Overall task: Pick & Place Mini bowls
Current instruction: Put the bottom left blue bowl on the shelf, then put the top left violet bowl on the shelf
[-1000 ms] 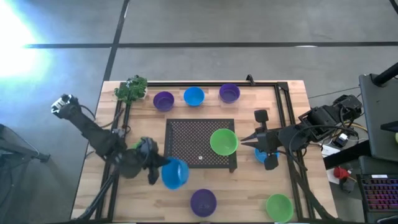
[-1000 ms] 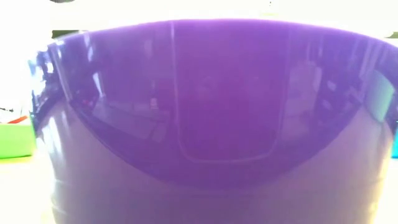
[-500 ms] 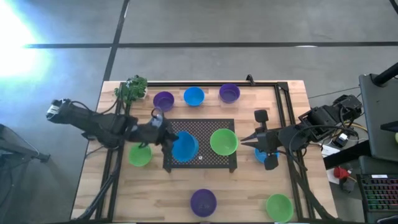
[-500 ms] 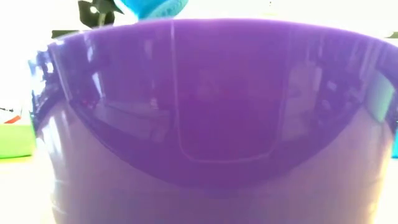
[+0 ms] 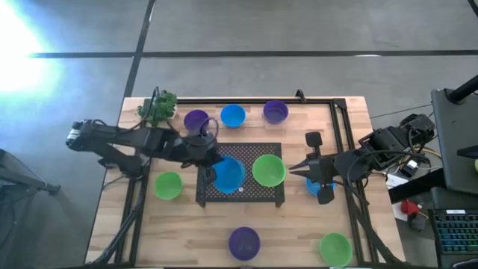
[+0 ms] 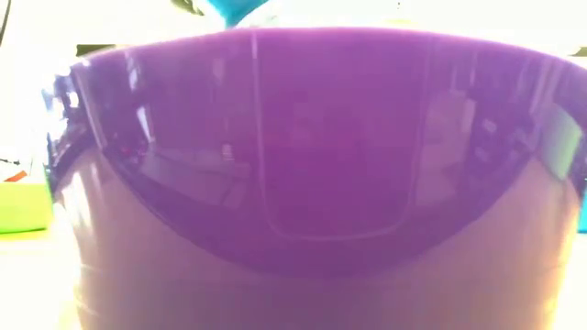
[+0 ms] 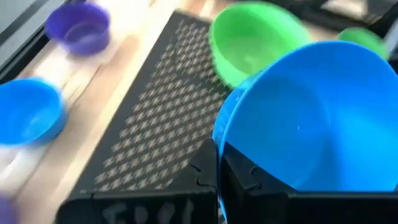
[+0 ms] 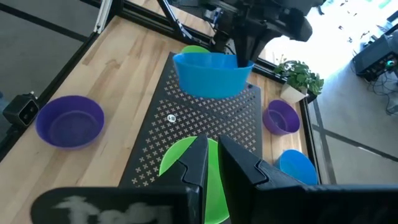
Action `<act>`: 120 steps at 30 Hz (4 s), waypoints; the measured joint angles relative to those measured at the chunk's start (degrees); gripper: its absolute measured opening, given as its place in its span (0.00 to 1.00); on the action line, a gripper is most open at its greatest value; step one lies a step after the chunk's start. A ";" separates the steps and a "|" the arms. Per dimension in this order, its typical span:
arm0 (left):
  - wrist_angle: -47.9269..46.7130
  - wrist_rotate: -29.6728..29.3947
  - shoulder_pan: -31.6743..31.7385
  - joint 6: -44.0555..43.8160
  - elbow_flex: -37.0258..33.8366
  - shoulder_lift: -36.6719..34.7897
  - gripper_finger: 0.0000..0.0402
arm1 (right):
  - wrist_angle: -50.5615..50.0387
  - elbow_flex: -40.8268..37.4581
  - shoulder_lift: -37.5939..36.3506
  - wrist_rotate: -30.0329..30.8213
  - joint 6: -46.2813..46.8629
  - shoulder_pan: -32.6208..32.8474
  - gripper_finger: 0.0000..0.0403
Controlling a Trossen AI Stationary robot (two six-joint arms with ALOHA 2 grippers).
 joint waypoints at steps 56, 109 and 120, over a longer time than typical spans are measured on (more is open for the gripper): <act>-14.49 6.19 5.80 -2.13 16.72 19.18 0.12 | -0.09 0.01 0.00 0.00 -0.04 0.01 0.08; -37.88 -21.60 19.65 -22.34 16.37 3.86 0.14 | -1.53 0.01 0.00 0.09 3.41 -0.01 0.08; -37.35 -16.22 29.53 -29.18 2.36 2.04 0.14 | -1.73 0.00 0.00 0.09 3.54 -0.01 0.08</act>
